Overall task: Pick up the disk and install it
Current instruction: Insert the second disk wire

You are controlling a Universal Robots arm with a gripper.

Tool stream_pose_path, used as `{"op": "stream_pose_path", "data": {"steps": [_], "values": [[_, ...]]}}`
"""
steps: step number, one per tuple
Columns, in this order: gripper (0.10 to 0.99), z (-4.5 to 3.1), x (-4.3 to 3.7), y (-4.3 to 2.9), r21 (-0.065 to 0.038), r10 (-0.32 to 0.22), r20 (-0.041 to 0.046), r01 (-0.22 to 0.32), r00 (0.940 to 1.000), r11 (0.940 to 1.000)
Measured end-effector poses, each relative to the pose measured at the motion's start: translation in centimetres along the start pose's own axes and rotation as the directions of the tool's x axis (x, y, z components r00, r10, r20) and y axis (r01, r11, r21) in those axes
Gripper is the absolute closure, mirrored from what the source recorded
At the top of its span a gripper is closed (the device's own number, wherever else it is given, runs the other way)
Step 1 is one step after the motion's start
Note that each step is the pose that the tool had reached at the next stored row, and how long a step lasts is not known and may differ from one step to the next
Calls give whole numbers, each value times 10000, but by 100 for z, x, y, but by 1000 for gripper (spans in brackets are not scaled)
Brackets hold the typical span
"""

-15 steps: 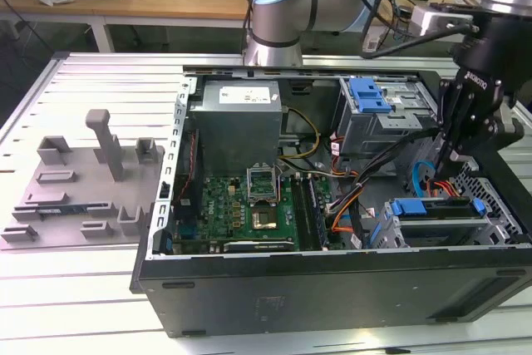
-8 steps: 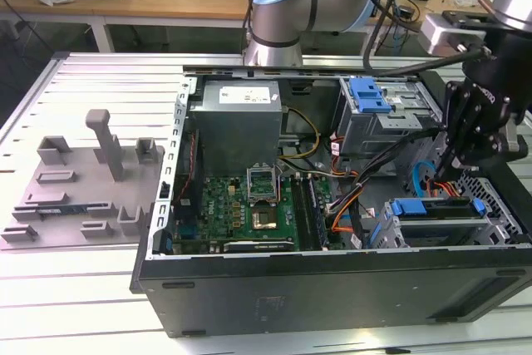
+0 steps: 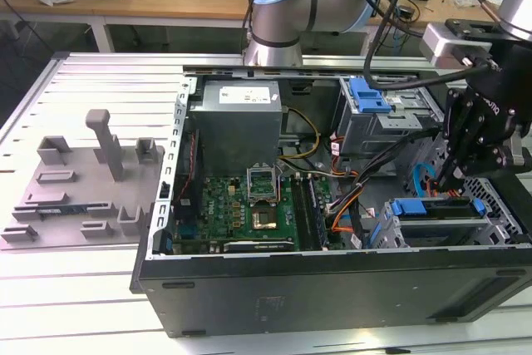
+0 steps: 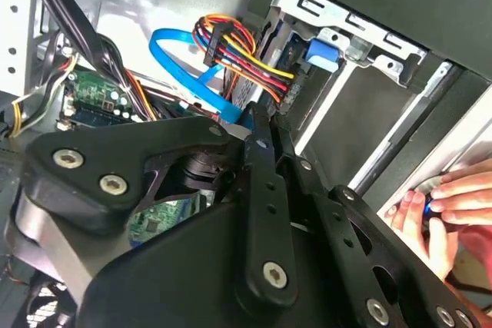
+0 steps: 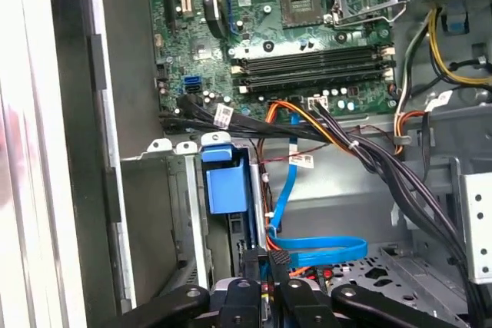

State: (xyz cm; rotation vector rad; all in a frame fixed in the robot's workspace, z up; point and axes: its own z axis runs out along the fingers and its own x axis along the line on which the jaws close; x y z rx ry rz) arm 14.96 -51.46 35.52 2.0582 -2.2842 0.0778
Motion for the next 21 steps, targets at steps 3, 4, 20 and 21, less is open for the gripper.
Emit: {"op": "stream_pose_path", "data": {"steps": [3, 4, 20, 21], "values": [[925, 4, 43, 22, 28, -347, 2, 347, 9994, 9994], [925, 6, 51, 22, 29, -359, 8, 359, 9994, 9994], [925, 13, 81, 4, 29, -357, 8, 357, 9994, 9994], [925, 14, 81, 4, 29, -357, 8, 357, 9994, 9994]]}}
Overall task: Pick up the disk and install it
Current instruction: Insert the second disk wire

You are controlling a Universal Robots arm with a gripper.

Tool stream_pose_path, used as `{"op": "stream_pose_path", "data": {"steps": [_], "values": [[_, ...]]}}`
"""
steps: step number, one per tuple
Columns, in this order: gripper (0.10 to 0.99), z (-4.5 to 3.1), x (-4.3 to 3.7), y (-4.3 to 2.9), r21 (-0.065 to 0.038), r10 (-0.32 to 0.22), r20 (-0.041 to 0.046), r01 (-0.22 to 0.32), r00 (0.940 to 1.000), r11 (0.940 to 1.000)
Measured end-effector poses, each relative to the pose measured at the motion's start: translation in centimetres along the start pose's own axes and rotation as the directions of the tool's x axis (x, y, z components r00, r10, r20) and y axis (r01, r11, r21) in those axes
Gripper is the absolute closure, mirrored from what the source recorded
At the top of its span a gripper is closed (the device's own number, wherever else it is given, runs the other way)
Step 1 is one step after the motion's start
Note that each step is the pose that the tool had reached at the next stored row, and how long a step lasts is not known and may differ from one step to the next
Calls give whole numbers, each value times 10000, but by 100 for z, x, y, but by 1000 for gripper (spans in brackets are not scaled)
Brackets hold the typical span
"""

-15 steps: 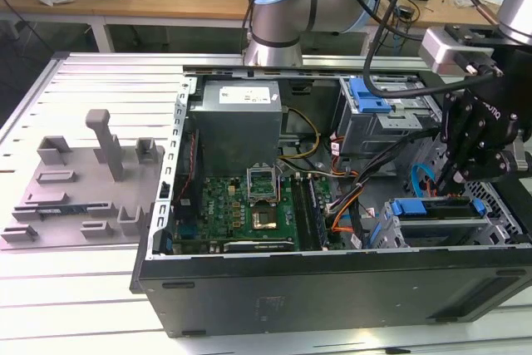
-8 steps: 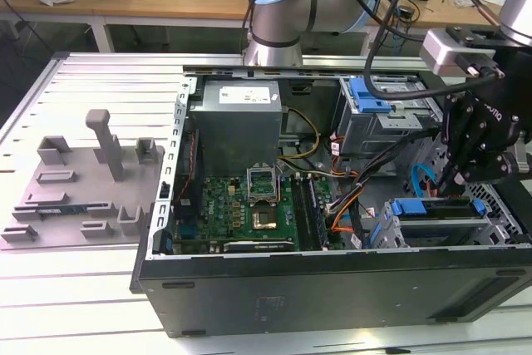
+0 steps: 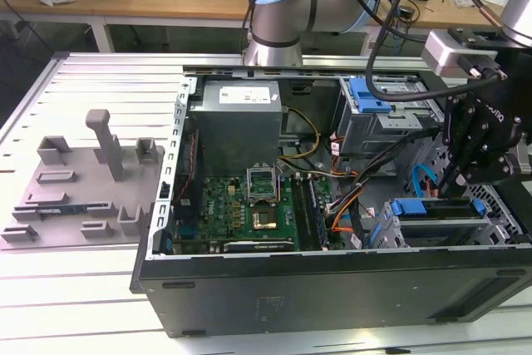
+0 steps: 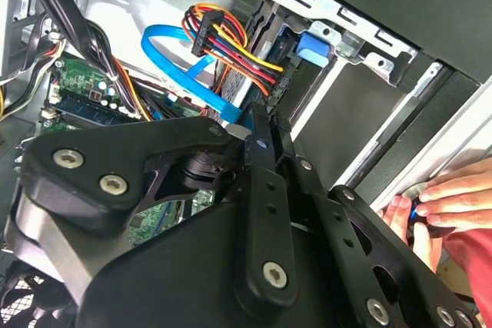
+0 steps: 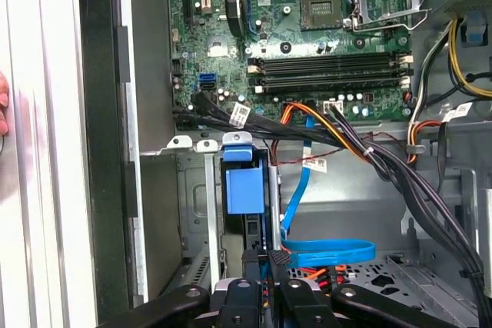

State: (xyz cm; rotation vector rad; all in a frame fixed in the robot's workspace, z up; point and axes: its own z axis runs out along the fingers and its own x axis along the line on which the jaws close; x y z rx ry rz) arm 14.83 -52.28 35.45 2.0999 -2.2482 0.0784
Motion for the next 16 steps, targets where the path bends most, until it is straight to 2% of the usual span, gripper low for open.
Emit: {"op": "stream_pose_path", "data": {"steps": [16], "values": [[925, 30, 0, -12, 0, 0, 1, 0, 10000, 10000]]}}
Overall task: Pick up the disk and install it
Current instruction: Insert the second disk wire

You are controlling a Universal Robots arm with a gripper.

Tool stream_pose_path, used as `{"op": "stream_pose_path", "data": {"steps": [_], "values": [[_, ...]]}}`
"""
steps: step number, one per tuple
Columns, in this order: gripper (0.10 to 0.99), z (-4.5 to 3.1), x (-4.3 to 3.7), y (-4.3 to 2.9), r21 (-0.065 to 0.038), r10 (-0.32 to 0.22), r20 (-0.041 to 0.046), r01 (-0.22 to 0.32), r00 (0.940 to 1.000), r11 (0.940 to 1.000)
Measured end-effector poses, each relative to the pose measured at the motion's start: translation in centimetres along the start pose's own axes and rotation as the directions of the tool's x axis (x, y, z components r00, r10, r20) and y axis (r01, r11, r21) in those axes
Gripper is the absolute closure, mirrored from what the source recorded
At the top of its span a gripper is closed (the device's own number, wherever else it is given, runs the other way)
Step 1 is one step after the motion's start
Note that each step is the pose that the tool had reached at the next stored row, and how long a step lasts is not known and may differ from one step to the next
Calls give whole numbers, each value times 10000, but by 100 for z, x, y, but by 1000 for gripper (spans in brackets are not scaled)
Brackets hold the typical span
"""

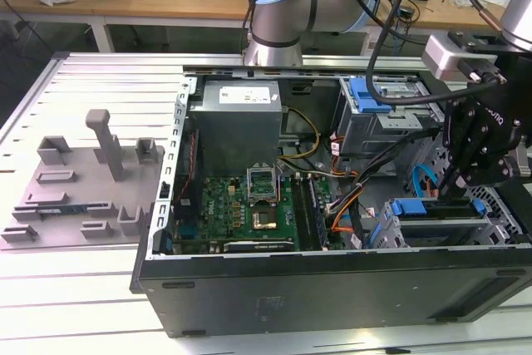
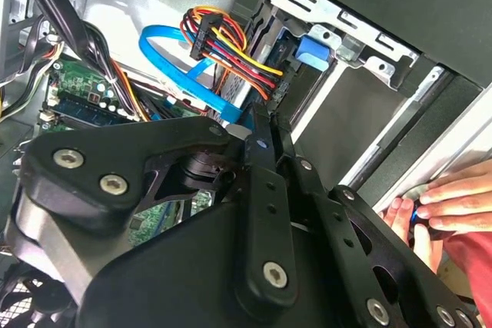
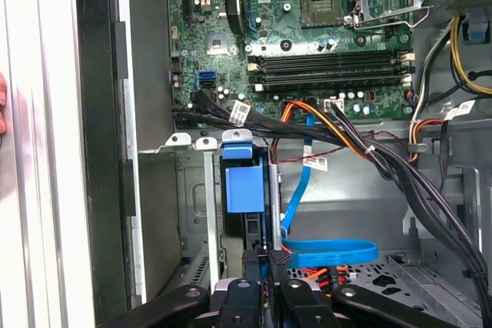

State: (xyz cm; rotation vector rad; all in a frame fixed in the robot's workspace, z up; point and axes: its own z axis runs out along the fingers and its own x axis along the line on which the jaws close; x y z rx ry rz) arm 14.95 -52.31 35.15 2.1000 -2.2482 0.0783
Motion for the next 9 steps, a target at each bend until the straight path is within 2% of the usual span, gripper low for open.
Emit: {"op": "stream_pose_path", "data": {"steps": [9], "values": [[925, 30, 7, -10, -1, 0, 1, 0, 10000, 10000]]}}
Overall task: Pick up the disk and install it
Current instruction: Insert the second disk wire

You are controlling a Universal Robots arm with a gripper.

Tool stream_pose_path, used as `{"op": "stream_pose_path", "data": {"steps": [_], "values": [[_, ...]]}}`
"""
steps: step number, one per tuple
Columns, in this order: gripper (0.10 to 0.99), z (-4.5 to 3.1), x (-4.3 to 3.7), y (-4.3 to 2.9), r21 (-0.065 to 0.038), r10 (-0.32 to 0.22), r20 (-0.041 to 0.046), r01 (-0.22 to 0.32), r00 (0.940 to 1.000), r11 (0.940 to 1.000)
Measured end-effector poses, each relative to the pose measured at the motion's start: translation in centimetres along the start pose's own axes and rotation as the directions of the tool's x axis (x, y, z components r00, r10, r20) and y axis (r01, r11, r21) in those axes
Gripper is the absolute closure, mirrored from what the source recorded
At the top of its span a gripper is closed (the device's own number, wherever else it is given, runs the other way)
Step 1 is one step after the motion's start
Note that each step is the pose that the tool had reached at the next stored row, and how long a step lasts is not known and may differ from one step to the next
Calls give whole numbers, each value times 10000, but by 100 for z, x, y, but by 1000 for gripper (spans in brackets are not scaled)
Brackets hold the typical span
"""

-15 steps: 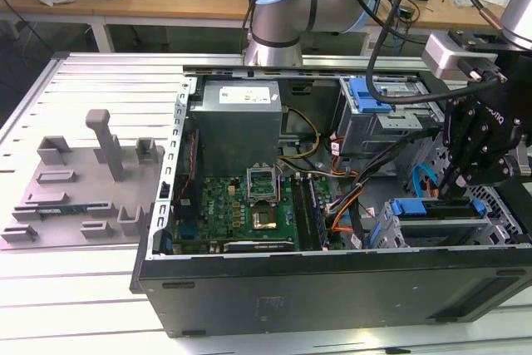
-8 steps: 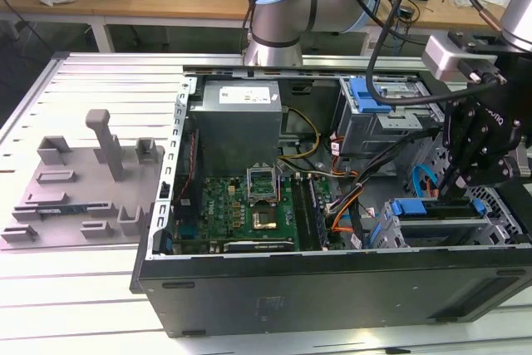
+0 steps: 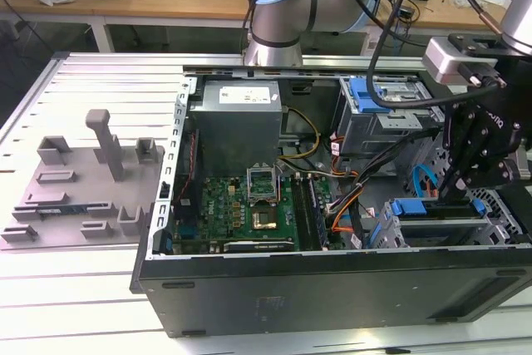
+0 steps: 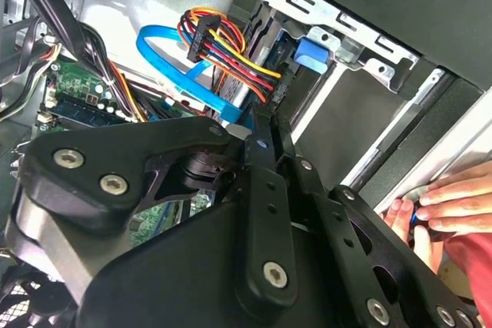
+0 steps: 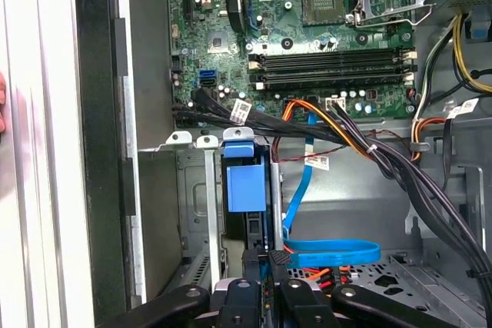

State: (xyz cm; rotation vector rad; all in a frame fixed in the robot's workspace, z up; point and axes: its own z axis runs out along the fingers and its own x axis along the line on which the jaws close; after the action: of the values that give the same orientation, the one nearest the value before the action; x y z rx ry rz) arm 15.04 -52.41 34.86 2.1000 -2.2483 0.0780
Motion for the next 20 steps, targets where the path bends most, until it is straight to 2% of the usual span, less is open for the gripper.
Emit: {"op": "stream_pose_path", "data": {"steps": [17, 20], "values": [[925, 123, -6, -3, 1, 0, -5, 0, 10000, 10000], [914, 103, -4, -3, -2, -1, 28, 1, 10000, 10000]]}}
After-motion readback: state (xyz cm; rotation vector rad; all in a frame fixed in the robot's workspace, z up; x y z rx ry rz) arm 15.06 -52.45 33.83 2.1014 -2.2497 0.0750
